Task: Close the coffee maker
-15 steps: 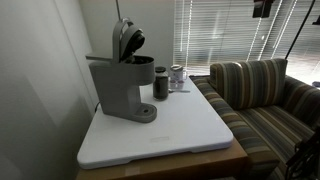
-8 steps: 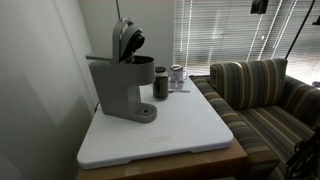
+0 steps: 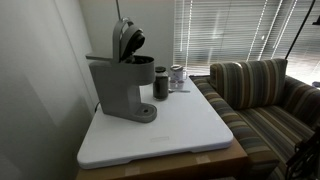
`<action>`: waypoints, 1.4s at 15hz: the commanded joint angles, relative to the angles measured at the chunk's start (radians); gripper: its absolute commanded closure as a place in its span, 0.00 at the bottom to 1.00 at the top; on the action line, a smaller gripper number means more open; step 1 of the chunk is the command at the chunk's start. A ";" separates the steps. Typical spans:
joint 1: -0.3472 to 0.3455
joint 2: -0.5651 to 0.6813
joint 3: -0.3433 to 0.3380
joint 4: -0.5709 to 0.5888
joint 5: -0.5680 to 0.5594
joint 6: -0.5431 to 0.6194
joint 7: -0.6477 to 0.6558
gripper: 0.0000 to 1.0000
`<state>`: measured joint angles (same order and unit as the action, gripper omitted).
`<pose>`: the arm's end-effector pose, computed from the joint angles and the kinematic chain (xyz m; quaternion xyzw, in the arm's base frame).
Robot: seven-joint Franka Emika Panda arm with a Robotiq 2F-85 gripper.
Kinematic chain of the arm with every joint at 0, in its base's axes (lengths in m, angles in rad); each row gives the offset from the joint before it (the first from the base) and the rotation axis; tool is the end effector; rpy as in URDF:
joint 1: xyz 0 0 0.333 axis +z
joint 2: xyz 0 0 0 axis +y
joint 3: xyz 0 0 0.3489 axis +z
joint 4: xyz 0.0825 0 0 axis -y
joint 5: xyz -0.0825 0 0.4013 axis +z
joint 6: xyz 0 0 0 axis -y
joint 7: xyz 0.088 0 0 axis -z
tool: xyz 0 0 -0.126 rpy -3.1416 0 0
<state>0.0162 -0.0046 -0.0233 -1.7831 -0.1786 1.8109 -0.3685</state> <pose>0.5828 -0.0222 0.5587 0.9761 0.1985 -0.0004 0.0884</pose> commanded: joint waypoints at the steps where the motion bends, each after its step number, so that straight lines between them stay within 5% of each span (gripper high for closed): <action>1: 0.010 0.114 0.028 0.167 -0.049 -0.005 -0.076 0.00; 6: 0.010 0.107 0.038 0.160 -0.051 -0.002 -0.059 0.00; 17: 0.054 0.249 0.114 0.325 0.016 0.302 -0.078 0.00; 21: 0.062 0.242 0.117 0.311 0.009 0.301 -0.067 0.00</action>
<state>0.0798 0.2363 0.0911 -1.4762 -0.1681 2.1162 -0.4367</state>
